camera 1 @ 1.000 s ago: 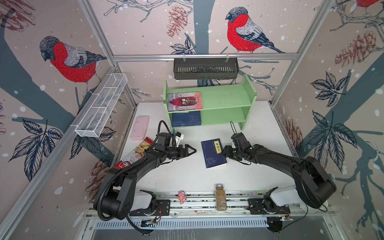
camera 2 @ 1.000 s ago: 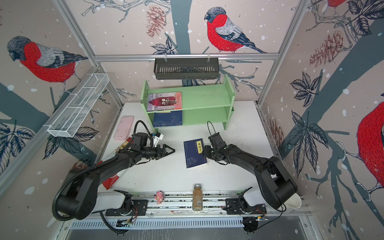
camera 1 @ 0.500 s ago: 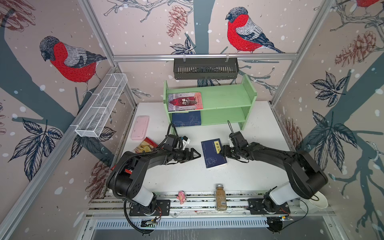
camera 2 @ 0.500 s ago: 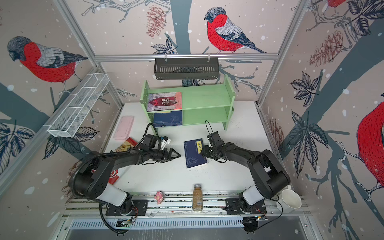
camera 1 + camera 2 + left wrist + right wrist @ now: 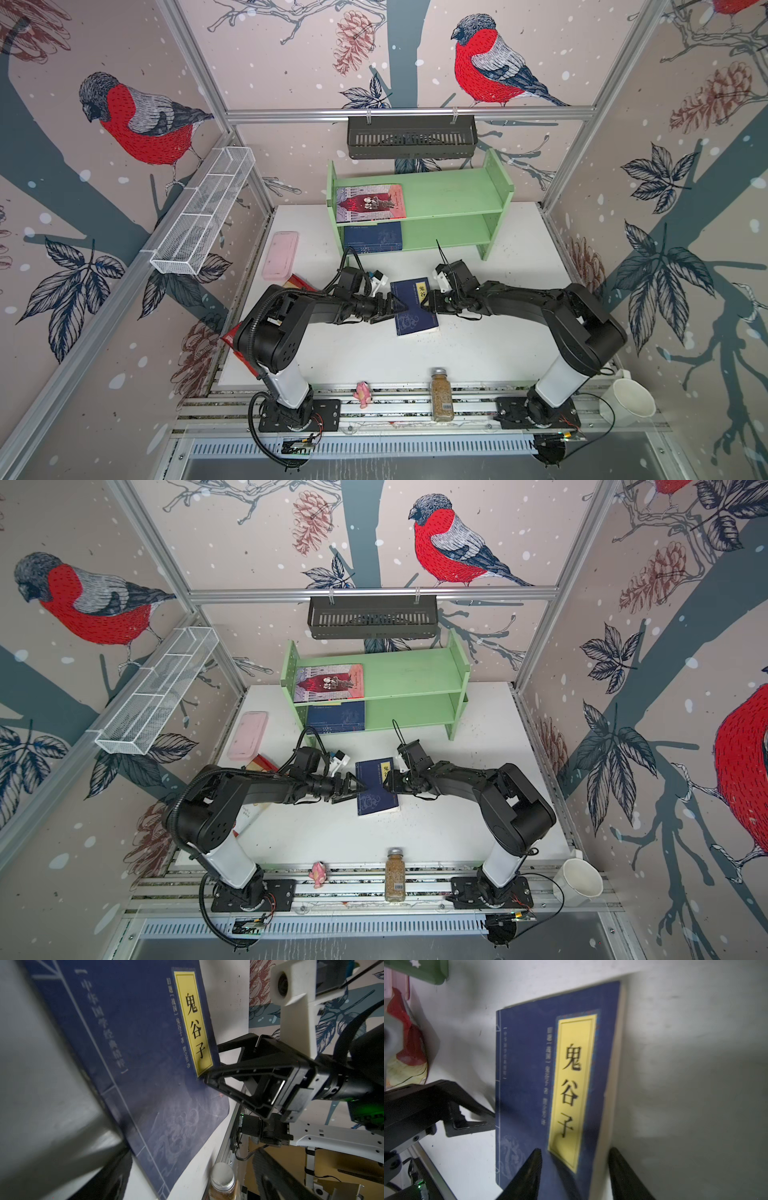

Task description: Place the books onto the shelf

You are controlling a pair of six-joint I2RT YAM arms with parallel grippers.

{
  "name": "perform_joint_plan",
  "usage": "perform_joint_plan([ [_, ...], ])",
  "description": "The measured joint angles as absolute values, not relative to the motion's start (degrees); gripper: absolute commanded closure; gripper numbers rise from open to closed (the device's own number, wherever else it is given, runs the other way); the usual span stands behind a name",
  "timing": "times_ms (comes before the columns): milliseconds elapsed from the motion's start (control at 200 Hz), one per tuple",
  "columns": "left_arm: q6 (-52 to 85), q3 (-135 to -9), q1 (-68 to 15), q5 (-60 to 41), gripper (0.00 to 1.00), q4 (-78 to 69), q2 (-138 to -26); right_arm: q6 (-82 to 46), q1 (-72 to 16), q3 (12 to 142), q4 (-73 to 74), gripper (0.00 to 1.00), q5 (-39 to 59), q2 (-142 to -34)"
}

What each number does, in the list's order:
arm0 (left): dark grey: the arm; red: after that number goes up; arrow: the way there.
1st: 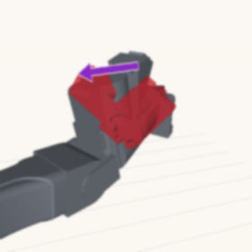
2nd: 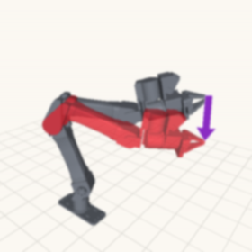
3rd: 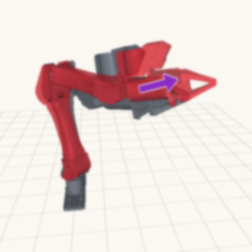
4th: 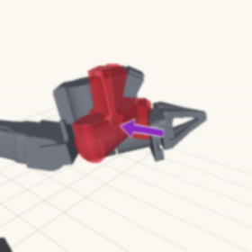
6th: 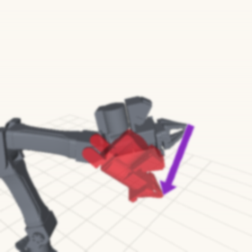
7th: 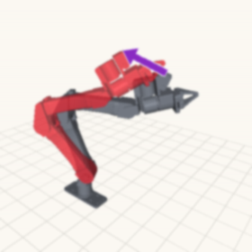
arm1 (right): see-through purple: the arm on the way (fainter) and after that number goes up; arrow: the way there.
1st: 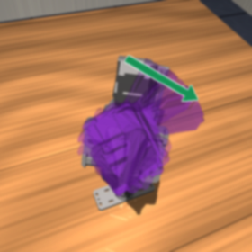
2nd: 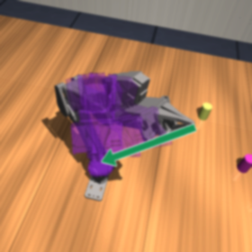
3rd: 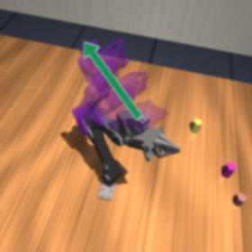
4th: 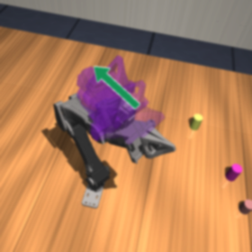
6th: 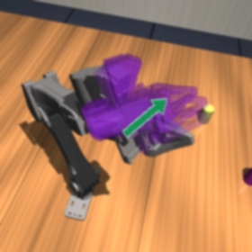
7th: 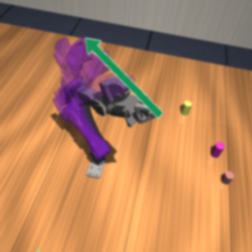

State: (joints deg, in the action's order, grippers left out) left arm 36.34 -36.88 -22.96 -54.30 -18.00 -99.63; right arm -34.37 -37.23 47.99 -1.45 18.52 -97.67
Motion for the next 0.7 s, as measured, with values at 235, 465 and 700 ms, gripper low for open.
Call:
perform_joint_plan([
  [235,37.1,-36.05,-22.74,-54.98,0.05,-18.5,-98.85,-34.61,-39.03,47.57,2.5,0.46,18.5,-99.0],
  [465,37.87,-33.28,-20.21,-54.0,0.04,-17.85,-95.61,-36.14,-39.31,45.78,6.37,0.47,19.73,-98.87],
  [700,39.09,-32.34,-18.72,-53.87,0.04,-19.22,-95.46,-37.85,-39.55,42.83,7.22,0.61,22.39,-96.73],
])
